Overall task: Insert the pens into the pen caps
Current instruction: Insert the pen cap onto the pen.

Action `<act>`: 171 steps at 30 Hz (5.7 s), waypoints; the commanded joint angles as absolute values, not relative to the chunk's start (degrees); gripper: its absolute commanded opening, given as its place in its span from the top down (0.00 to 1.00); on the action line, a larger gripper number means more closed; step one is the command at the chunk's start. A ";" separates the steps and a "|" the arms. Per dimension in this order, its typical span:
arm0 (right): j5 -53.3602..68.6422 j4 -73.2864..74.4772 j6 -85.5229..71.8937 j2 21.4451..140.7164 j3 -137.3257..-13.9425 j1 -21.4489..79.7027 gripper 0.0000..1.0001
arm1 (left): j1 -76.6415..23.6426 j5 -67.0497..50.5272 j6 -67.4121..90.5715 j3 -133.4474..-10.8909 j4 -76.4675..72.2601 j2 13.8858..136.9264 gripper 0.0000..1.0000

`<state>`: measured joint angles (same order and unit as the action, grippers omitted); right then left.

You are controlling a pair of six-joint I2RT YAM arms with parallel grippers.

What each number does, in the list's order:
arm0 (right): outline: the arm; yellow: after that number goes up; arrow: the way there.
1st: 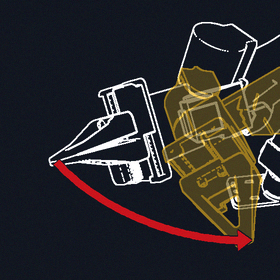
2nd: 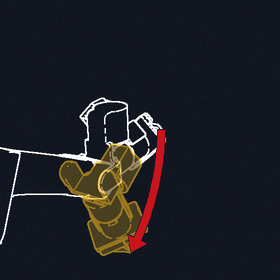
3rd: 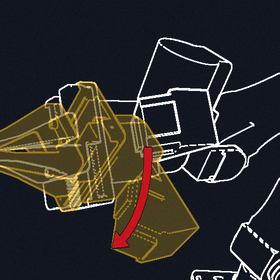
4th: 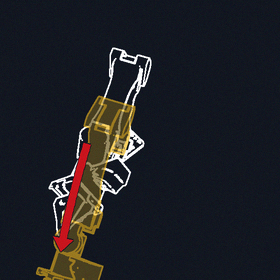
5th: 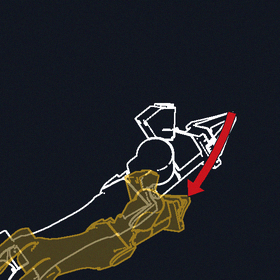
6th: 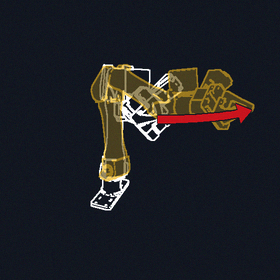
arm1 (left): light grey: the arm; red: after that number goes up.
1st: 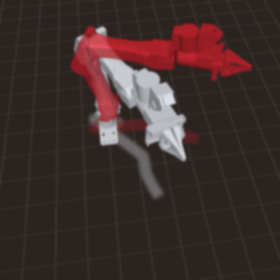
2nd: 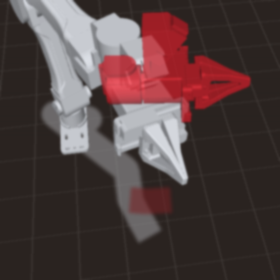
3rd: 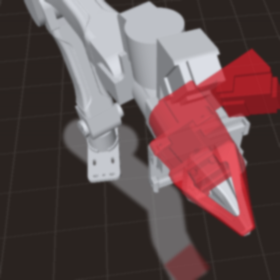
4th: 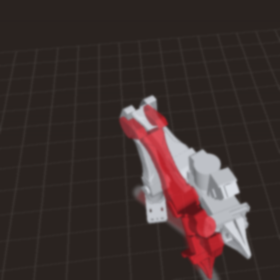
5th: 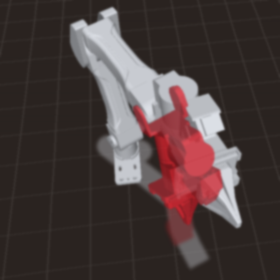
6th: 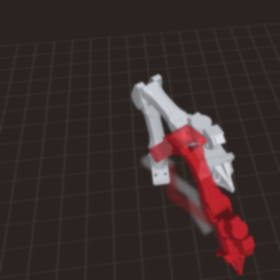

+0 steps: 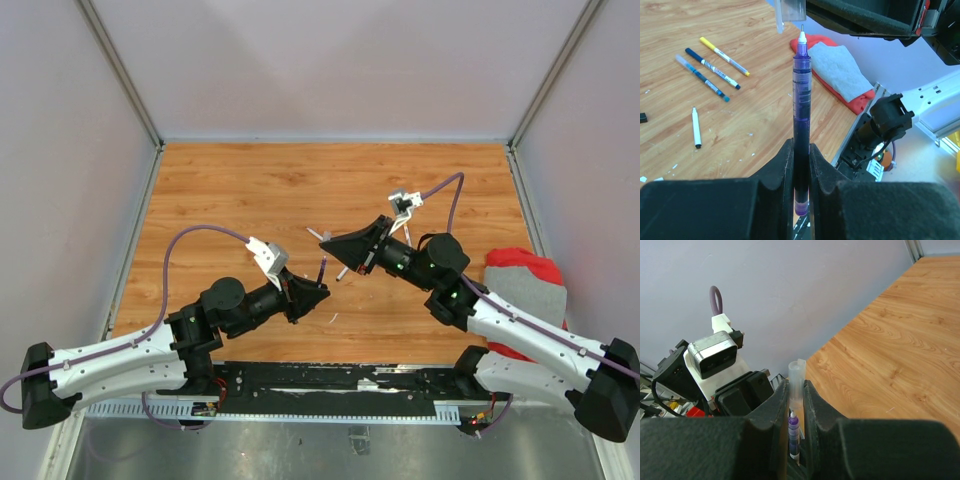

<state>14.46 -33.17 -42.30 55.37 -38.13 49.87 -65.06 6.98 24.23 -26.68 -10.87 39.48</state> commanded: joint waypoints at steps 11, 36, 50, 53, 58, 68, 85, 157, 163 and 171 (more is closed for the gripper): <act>16.79 -36.65 -42.89 54.49 -37.02 50.36 0.99 | -65.58 8.13 23.20 -28.05 -13.13 38.95 1.00; 18.11 -40.03 -43.62 56.01 -33.91 51.78 0.99 | -65.57 9.47 24.45 -28.10 -14.47 38.64 1.00; 16.66 -40.84 -44.12 56.53 -31.64 53.54 0.99 | -65.57 11.51 26.15 -29.68 -17.98 38.92 0.99; 15.63 -39.70 -44.06 56.31 -30.99 54.32 0.99 | -65.57 12.15 25.90 -30.20 -18.57 38.50 0.99; 15.10 -36.90 -43.51 55.86 -30.40 55.72 0.99 | -65.59 12.39 25.06 -31.19 -19.09 38.58 0.99; 12.74 -31.96 -44.03 53.52 -26.24 59.80 0.99 | -65.58 12.05 24.53 -31.73 -19.80 39.15 1.00; 3.74 -33.68 -45.31 55.84 -19.37 68.88 0.99 | -65.61 10.99 24.61 -32.99 -20.88 40.58 0.99; -0.92 1.48 -29.14 58.31 -62.84 59.94 0.41 | -65.61 10.60 24.13 -34.23 -9.80 44.94 0.99; -0.46 2.75 -28.70 59.94 -63.03 59.94 0.59 | -65.61 9.93 24.08 -34.37 -9.93 45.40 0.99; -0.49 3.87 -28.13 61.13 -62.46 59.94 0.76 | -65.58 9.84 24.00 -34.57 -9.80 45.28 1.00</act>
